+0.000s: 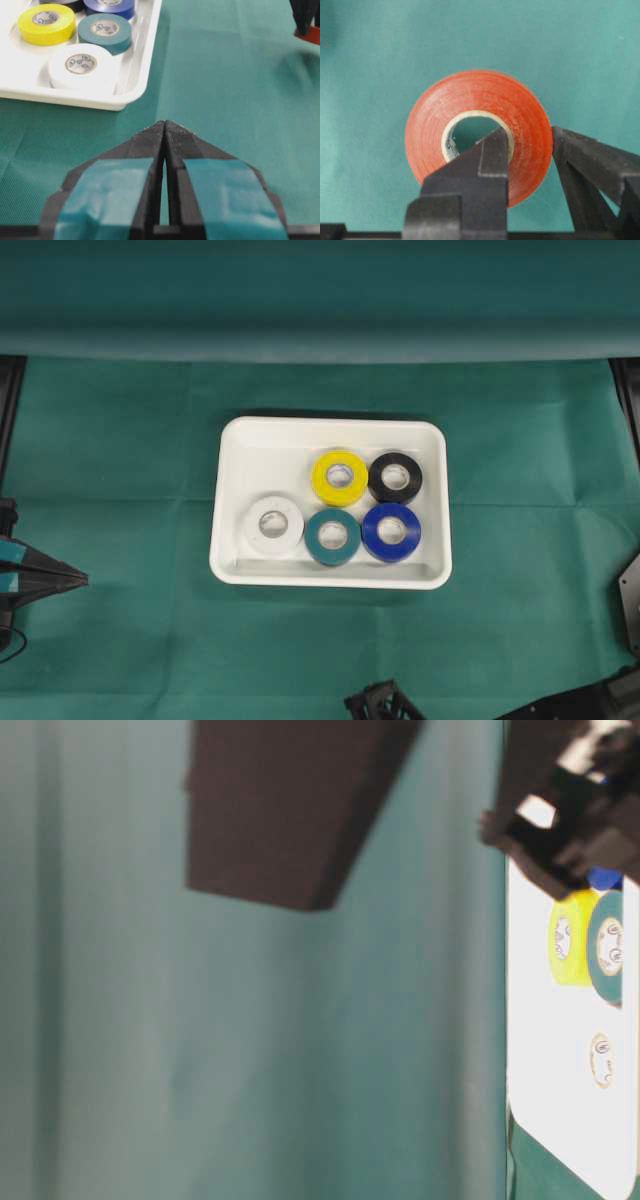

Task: Put the tape into the white case with the right arm.
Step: 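Move the right gripper down toward the orange-red tape roll at the front, then close the right gripper on the orange-red roll and lift it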

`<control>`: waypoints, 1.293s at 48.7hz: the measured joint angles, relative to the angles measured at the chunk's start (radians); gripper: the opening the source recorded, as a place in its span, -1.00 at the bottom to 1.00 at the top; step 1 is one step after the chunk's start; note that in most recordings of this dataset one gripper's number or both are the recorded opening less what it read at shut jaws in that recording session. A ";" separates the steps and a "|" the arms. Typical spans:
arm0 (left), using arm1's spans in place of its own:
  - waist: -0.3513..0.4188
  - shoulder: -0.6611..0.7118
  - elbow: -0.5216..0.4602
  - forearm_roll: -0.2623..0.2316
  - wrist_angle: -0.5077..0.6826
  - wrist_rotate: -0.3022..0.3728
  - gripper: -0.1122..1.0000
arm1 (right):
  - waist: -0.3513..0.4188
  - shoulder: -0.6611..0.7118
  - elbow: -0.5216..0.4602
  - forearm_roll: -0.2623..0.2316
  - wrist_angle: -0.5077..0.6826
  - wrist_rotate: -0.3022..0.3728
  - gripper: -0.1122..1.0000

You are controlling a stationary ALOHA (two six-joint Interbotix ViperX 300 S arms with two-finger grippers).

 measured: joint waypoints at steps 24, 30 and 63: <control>0.000 0.000 0.000 0.000 0.000 0.000 -0.80 | 0.002 0.006 -0.044 0.000 0.005 -0.002 -0.77; 0.000 0.000 0.000 0.000 0.000 0.000 -0.80 | 0.002 0.032 -0.081 -0.005 -0.020 -0.003 -0.77; 0.000 0.000 0.002 0.002 0.000 0.000 -0.80 | -0.127 0.078 -0.153 -0.031 0.008 -0.057 -0.77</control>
